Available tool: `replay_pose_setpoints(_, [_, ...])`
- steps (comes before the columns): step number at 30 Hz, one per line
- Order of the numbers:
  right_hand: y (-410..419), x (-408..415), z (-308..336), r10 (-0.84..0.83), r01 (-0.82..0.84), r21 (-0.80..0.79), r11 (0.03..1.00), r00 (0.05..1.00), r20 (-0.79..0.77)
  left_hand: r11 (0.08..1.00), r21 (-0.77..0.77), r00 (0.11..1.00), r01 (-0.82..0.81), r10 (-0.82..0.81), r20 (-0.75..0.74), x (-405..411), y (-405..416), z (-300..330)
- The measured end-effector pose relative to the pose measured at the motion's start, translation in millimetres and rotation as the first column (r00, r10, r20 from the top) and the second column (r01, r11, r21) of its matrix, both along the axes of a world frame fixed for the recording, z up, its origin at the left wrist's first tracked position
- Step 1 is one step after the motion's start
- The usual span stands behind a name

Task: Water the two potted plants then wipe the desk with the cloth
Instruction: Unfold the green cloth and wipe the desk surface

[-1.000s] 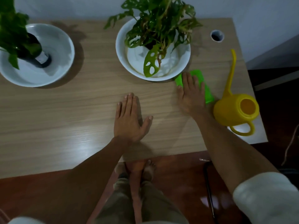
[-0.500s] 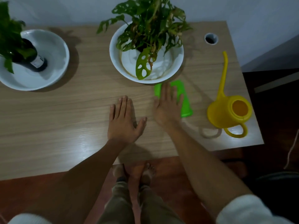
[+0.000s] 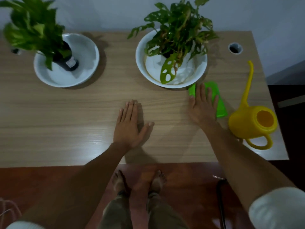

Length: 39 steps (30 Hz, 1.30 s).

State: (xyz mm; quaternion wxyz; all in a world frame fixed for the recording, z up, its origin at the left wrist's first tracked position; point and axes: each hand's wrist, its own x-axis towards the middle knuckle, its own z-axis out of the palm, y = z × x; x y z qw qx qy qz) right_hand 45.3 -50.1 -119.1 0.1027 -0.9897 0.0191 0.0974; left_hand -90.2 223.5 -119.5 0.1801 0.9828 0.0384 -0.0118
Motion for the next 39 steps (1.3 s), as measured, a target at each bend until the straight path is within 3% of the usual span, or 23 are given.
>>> replay_pose_setpoints(6, [92,-52,2,0.001,0.000,-0.012,1.000,1.000,0.016,0.997,0.012,0.996,-0.077,0.077,-0.043,-28,84,0])
replay_pose_setpoints(12, [234,-87,2,0.274,-0.273,-0.021,0.962,0.960,0.064,0.989,0.089,0.989,-0.121,0.127,-0.069,-62,176,-4])
replay_pose_setpoints(14, [263,-113,1,0.442,-0.441,-0.031,0.897,0.895,0.065,0.986,0.101,0.986,-0.135,0.144,-0.081,-74,201,-7])
replay_pose_setpoints(17, [250,-148,-2,0.723,-0.719,-0.091,0.689,0.689,0.038,0.982,0.090,0.981,-0.169,0.176,-0.082,-84,227,-8])
replay_pose_setpoints(19, [220,-144,-3,0.791,-0.784,-0.108,0.611,0.612,0.031,0.983,0.082,0.981,-0.167,0.173,-0.085,-87,238,-7])
replay_pose_setpoints(21, [198,-122,-2,0.699,-0.692,-0.131,0.710,0.715,0.009,0.986,0.076,0.984,-0.147,0.154,-0.086,-88,239,-7])
replay_pose_setpoints(24, [216,-81,6,0.388,-0.379,-0.108,0.919,0.919,0.069,0.987,0.072,0.986,-0.142,0.147,-0.081,-80,240,-3])
replay_pose_setpoints(27, [277,-72,11,0.292,-0.291,-0.018,0.956,0.953,0.080,0.989,0.063,0.988,-0.131,0.135,-0.069,-78,253,1])
replay_pose_setpoints(28, [294,-80,12,0.347,-0.347,-0.013,0.938,0.934,0.079,0.988,0.067,0.988,-0.136,0.140,-0.060,-78,254,1])
replay_pose_setpoints(30, [379,-134,0,0.626,-0.626,-0.026,0.780,0.779,0.034,0.970,0.060,0.966,-0.236,0.241,-0.095,-112,313,-14])
replay_pose_setpoints(34, [328,-174,-1,0.897,-0.894,-0.077,0.442,0.442,0.025,0.978,0.095,0.979,-0.188,0.194,-0.066,-116,307,-18])
replay_pose_setpoints(35, [309,-165,0,0.909,-0.906,-0.079,0.416,0.416,0.017,0.979,0.093,0.980,-0.183,0.189,-0.068,-112,304,-17])
replay_pose_setpoints(37, [285,-129,3,0.854,-0.848,-0.111,0.519,0.519,0.031,0.981,0.091,0.983,-0.169,0.175,-0.061,-109,295,-15])
replay_pose_setpoints(39, [297,-94,11,0.677,-0.670,-0.102,0.735,0.732,0.074,0.985,0.079,0.985,-0.153,0.159,-0.072,-110,291,-14])
